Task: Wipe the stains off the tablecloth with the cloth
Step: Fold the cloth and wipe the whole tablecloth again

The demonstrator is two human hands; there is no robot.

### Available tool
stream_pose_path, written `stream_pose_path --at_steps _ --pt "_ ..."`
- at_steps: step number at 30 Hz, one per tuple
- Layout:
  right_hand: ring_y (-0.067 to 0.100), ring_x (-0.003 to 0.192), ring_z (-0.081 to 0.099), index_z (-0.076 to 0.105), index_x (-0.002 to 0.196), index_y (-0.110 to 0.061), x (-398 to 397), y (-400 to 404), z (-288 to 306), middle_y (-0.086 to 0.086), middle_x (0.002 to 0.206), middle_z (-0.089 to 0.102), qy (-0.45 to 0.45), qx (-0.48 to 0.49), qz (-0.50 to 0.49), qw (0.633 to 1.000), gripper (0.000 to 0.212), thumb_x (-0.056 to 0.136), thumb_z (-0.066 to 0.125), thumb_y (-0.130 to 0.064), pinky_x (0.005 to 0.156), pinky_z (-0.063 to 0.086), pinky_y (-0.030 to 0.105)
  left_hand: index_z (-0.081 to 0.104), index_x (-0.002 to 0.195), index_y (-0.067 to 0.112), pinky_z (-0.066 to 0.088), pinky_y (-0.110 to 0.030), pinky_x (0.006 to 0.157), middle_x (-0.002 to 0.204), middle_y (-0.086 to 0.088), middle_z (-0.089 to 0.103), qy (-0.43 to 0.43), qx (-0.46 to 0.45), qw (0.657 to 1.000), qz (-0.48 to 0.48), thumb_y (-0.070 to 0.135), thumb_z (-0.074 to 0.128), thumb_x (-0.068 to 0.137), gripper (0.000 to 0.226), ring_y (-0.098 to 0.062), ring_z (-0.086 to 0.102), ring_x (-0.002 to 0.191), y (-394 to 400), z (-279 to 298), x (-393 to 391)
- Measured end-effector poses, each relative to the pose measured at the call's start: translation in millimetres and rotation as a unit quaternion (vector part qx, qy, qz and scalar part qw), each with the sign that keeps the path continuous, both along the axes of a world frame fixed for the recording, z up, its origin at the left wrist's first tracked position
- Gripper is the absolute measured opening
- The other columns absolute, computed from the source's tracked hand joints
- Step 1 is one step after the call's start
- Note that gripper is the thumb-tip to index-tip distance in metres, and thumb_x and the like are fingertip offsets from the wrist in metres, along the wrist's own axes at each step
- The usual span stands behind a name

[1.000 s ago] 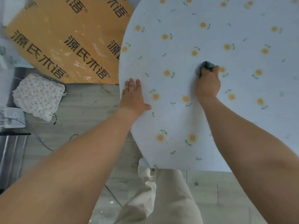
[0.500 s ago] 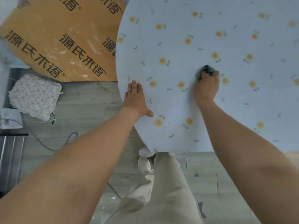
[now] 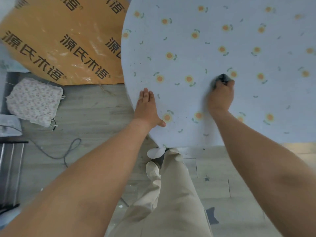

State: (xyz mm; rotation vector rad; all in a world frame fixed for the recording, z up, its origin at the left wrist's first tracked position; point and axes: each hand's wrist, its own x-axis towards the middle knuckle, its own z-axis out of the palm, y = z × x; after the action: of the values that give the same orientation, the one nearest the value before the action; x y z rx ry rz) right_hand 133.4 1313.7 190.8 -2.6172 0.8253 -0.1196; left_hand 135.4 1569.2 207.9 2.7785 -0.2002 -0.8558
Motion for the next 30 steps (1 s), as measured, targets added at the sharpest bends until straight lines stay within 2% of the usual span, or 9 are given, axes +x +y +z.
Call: stream_pose_path --at_steps 5,8,11,14,16,19,22,27,30 --pt "0.036 0.086 0.056 0.066 0.105 -0.006 -42 117 0 0.019 0.109 0.053 0.009 0.027 0.288 0.957 0.031 0.077 0.058 0.002 0.068 0.041 0.031 -0.006 0.156 0.001 0.002 -0.041 0.124 0.165 -0.017 -0.011 -0.039 0.014 0.999 0.004 0.058 0.077 0.076 0.129 -0.031 -0.01 0.152 0 -2 -33" --pt "0.032 0.089 0.053 0.065 0.118 -0.012 -67 83 -3 0.013 0.107 0.052 0.026 -0.022 0.408 0.912 0.033 0.085 0.061 -0.006 0.069 0.041 0.031 -0.008 0.156 0.001 0.0 -0.039 0.124 0.164 -0.017 -0.016 -0.017 0.006 1.0 -0.006 0.059 0.081 0.07 0.137 -0.03 -0.013 0.152 -2 -4 -54" --pt "0.034 0.093 0.052 0.063 0.111 -0.005 -79 6 -4 0.008 0.105 0.048 -0.008 -0.026 0.171 0.985 0.024 0.091 0.053 -0.013 0.072 0.034 0.025 -0.01 0.155 0.0 0.0 -0.039 0.124 0.163 -0.017 -0.021 -0.011 0.007 1.0 0.003 0.055 0.087 0.064 0.144 -0.03 -0.017 0.151 -7 -4 -58" --pt "0.038 0.091 0.054 0.065 0.111 -0.001 -80 4 -8 0.016 0.118 0.047 -0.003 -0.019 0.012 1.0 0.028 0.09 0.047 -0.005 0.078 0.042 0.032 -0.011 0.155 0.0 0.0 -0.04 0.124 0.162 -0.018 -0.021 -0.004 0.019 1.0 0.01 0.052 0.089 0.062 0.146 -0.031 -0.017 0.151 -11 -2 -55" --pt "0.037 0.089 0.057 0.068 0.106 -0.002 -85 51 -4 0.018 0.12 0.05 -0.013 0.015 0.054 0.998 0.029 0.084 0.05 -0.001 0.078 0.046 0.033 -0.01 0.155 0.0 0.001 -0.042 0.124 0.163 -0.018 -0.019 -0.006 0.019 1.0 0.019 0.052 0.087 0.065 0.142 -0.031 -0.015 0.151 -12 1 -59" --pt "0.033 0.087 0.056 0.069 0.102 -0.009 -120 116 -4 0.015 0.113 0.053 -0.012 0.03 0.289 0.957 0.023 0.082 0.06 -0.007 0.072 0.049 0.033 -0.001 0.157 0.002 0.002 -0.044 0.124 0.164 -0.018 -0.011 -0.036 0.018 0.999 0.028 0.05 0.078 0.079 0.121 -0.033 -0.009 0.152 -13 -5 -79" --pt "0.031 0.097 0.053 0.066 0.115 -0.015 -142 89 -3 0.012 0.116 0.054 -0.021 0.022 0.399 0.917 0.033 0.087 0.05 -0.019 0.073 0.044 0.031 0.003 0.157 0.001 0.004 -0.041 0.124 0.165 -0.018 -0.007 -0.055 0.002 0.998 0.034 0.054 0.075 0.08 0.118 -0.031 -0.006 0.153 -13 -10 -109" --pt "0.033 0.095 0.05 0.063 0.116 -0.005 -166 -25 -14 0.015 0.119 0.047 -0.023 -0.004 0.073 0.997 0.029 0.092 0.048 -0.005 0.077 0.04 0.031 0.001 0.158 0.004 0.012 -0.039 0.124 0.166 -0.011 -0.012 -0.06 -0.048 0.996 0.033 0.04 0.081 0.078 0.119 -0.024 -0.012 0.153 -4 -18 -126" --pt "0.033 0.093 0.052 0.065 0.109 -0.002 -158 17 -14 0.015 0.122 0.047 -0.021 -0.017 -0.016 0.999 0.028 0.087 0.049 0.002 0.078 0.045 0.034 -0.002 0.157 0.004 0.006 -0.036 0.124 0.165 -0.011 -0.014 -0.055 -0.047 0.997 0.039 0.05 0.082 0.074 0.127 -0.024 -0.014 0.152 -6 -19 -127"
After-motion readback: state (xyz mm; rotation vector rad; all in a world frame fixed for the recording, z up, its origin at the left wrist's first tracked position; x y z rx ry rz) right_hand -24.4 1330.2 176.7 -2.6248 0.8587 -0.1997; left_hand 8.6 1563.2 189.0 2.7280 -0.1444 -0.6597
